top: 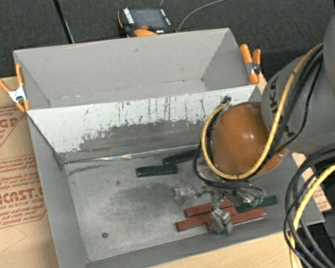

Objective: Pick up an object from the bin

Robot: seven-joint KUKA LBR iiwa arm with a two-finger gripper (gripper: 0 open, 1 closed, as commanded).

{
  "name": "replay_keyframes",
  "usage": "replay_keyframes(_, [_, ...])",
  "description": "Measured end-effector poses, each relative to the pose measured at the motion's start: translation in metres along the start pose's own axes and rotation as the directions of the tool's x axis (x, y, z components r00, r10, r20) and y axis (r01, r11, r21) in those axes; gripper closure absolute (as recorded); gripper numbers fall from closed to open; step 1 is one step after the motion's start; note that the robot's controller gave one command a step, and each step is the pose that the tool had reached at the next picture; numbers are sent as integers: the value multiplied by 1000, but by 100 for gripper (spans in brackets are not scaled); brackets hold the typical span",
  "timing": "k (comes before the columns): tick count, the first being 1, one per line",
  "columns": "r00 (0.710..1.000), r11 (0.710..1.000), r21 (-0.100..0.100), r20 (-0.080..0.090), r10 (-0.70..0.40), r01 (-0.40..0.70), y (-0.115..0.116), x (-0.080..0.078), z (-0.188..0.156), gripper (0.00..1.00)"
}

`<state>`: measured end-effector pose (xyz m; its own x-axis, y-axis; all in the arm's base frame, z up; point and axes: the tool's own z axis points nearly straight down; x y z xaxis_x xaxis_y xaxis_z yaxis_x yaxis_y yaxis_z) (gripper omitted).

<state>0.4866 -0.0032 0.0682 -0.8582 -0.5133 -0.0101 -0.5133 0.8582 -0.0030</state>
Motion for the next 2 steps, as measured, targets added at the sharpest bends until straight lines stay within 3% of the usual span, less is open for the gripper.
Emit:
replay_keyframes(1, [1000, 1000, -4, -13, 1, -1, 0, 2, -4, 100])
replay_keyframes(2, [1000, 1000, 0, -2, 0, 0, 3, -24, -139, 100])
